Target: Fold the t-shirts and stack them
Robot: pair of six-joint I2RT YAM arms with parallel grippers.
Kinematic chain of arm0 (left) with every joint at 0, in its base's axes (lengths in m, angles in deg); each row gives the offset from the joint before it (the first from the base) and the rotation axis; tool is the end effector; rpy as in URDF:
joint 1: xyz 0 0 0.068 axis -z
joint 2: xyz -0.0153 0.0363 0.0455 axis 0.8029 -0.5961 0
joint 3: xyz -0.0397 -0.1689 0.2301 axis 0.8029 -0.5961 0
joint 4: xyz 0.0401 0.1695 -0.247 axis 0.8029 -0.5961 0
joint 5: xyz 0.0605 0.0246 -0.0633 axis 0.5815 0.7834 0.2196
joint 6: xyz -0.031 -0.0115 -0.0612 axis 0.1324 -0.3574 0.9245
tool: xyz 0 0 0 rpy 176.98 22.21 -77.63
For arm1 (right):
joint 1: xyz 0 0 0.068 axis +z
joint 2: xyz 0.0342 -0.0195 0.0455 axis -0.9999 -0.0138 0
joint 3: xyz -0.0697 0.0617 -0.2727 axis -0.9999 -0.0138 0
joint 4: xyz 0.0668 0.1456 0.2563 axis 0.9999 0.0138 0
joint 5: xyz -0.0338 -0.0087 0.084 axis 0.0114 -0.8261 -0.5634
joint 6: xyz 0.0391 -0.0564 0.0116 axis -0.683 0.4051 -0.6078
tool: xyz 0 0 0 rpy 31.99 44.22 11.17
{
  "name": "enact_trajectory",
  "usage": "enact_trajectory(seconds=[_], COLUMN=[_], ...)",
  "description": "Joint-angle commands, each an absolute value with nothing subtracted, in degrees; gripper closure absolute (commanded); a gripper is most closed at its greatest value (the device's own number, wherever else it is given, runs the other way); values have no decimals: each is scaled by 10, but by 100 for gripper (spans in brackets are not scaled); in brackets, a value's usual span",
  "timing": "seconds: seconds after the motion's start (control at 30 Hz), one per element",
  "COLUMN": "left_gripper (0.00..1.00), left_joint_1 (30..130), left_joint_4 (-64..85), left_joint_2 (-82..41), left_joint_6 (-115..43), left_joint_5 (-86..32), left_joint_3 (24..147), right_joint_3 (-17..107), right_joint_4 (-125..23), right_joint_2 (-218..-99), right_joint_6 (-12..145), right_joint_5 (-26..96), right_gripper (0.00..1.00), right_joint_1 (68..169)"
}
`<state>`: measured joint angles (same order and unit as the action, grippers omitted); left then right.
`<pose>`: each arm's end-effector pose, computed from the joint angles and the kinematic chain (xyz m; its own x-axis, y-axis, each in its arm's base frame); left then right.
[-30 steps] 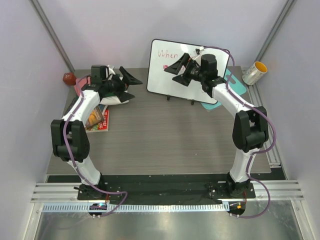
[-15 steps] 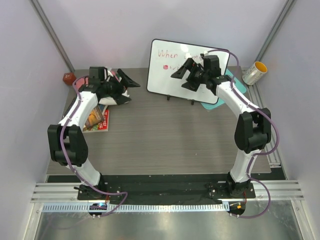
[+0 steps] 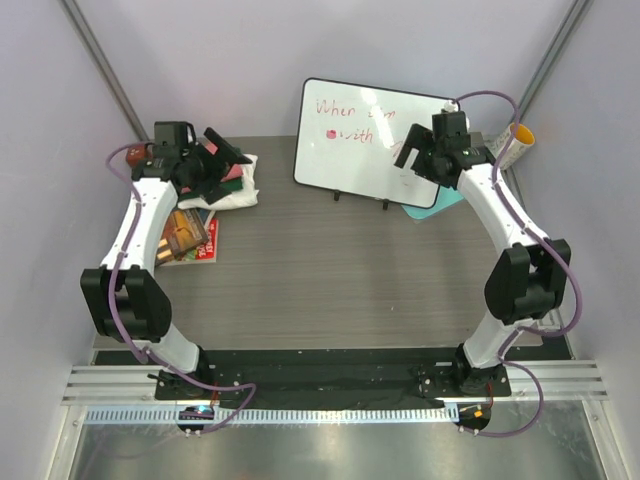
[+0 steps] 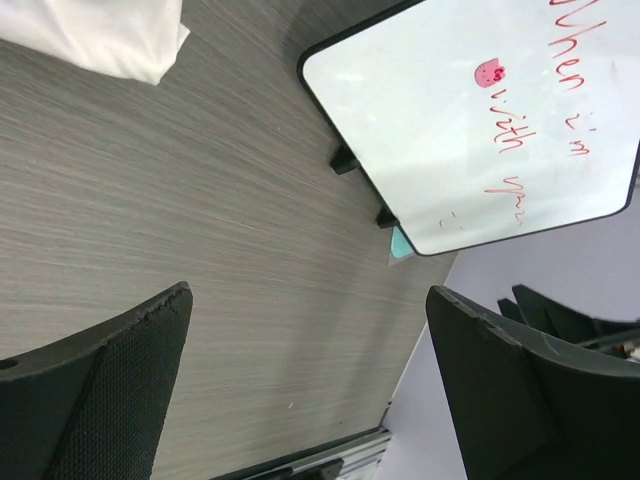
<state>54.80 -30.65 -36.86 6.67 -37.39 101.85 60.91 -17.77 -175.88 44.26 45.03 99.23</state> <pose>0.4149 -0.0283 0.3468 -0.6086 -0.7528 -0.2509 -0.4009 0.5646 -0.7215 0.4476 0.0766 0.3264 -0.6395 0.3805 -0.6680 0.1924 0.9205 0.3402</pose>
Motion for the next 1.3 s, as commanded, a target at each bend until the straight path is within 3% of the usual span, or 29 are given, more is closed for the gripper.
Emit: enact_trajectory(seconds=[0.0, 0.23, 0.47, 0.77, 1.27], left_gripper=[0, 2, 1, 1, 1], left_joint_1=[546, 575, 581, 580, 581], left_joint_4=[-305, -305, -312, -311, -315], left_joint_2=[-387, -387, -376, -367, -376], left_joint_6=[97, 100, 83, 71, 67], left_joint_5=[-395, -418, -411, -398, -395], left_joint_3=[1002, 982, 987, 976, 978], right_joint_3=[573, 519, 510, 596, 563], right_joint_4=[-215, -295, -382, -390, -437], right_joint_2=[-1696, -1705, -1744, -1825, -1851], right_joint_6=[552, 621, 623, 608, 610], right_joint_5=[595, 631, 501, 355, 332], right_gripper=[0, 0, 0, 0, 0], right_joint_1=[980, 927, 829, 822, 837])
